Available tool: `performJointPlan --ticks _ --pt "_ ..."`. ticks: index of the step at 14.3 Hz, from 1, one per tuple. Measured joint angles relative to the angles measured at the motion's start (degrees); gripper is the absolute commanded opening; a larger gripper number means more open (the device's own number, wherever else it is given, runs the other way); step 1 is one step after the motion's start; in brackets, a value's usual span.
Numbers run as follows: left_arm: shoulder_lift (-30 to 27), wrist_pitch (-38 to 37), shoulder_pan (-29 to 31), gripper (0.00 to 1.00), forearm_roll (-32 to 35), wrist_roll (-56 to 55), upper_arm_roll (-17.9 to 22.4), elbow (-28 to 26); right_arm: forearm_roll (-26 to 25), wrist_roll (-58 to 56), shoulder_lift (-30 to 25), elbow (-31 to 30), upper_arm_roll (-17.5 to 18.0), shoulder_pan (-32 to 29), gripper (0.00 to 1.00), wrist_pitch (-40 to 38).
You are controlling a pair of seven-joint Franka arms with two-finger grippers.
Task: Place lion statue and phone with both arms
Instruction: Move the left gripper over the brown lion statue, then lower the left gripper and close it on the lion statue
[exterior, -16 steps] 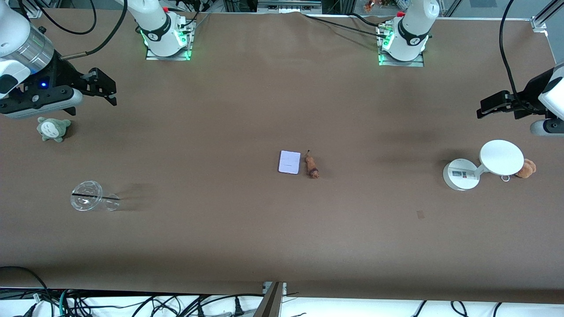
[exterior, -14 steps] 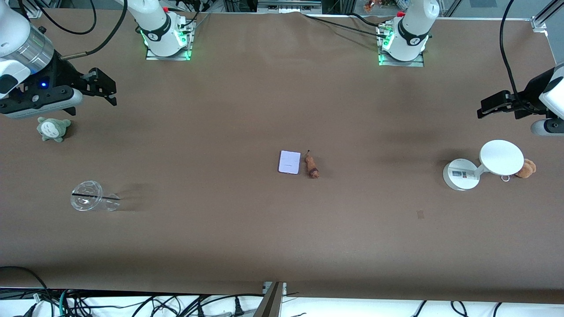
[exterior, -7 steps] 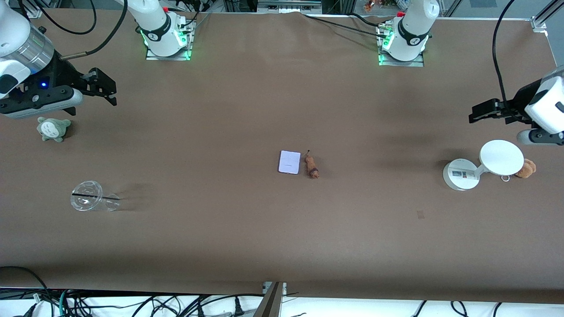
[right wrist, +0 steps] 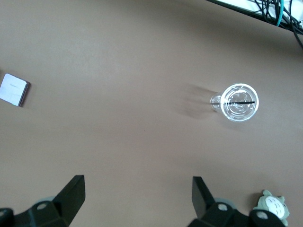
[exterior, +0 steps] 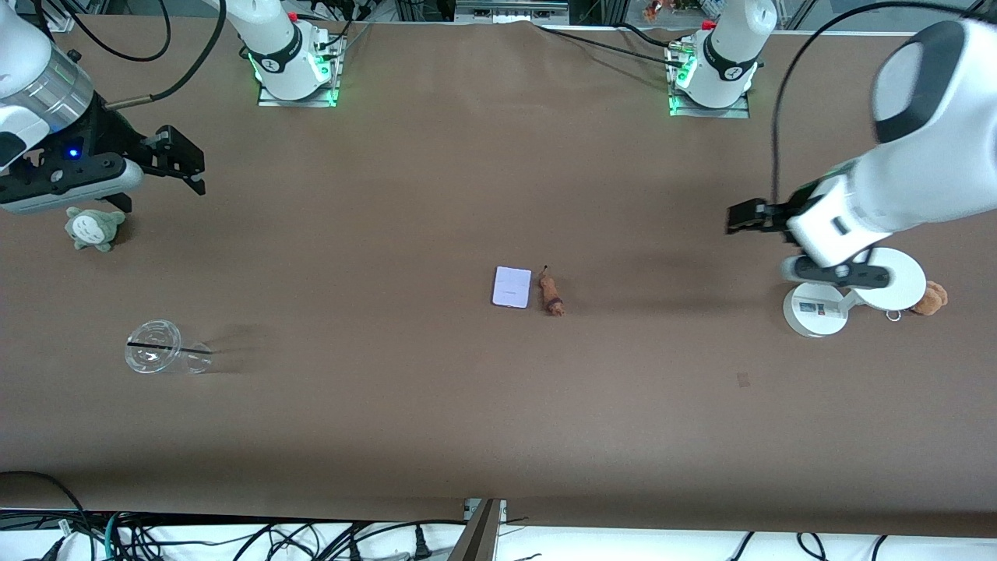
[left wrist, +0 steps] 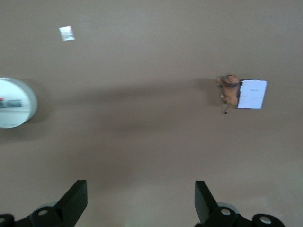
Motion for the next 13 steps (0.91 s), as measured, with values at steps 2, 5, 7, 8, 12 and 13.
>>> performJointPlan --ticks 2,5,7,8,12,13 --pt "1.3 2.6 -3.0 1.00 -0.5 -3.4 -0.1 0.1 0.0 0.0 1.0 0.0 -0.2 0.0 1.00 0.0" --pt "3.3 7.8 -9.0 1.00 -0.6 -11.1 -0.2 0.1 0.0 0.0 1.6 0.0 -0.1 0.1 1.00 -0.6" --pt "5.6 12.2 -13.1 1.00 -0.6 -15.9 -0.2 0.0 0.0 0.0 1.5 0.2 -0.1 0.1 1.00 -0.7" --pt "7.0 14.2 -14.6 1.00 -0.6 -17.6 -0.2 0.0 0.0 0.0 1.5 0.4 -0.2 0.1 1.00 -0.8" --pt "12.2 19.2 -18.1 1.00 -0.6 -20.1 -0.2 -0.2 0.0 0.0 1.8 0.4 0.0 0.2 1.00 -4.0" --pt "13.5 20.4 -18.8 1.00 -0.6 -20.2 -0.1 -0.3 0.0 0.0 1.9 0.4 0.0 0.2 1.00 -4.5"
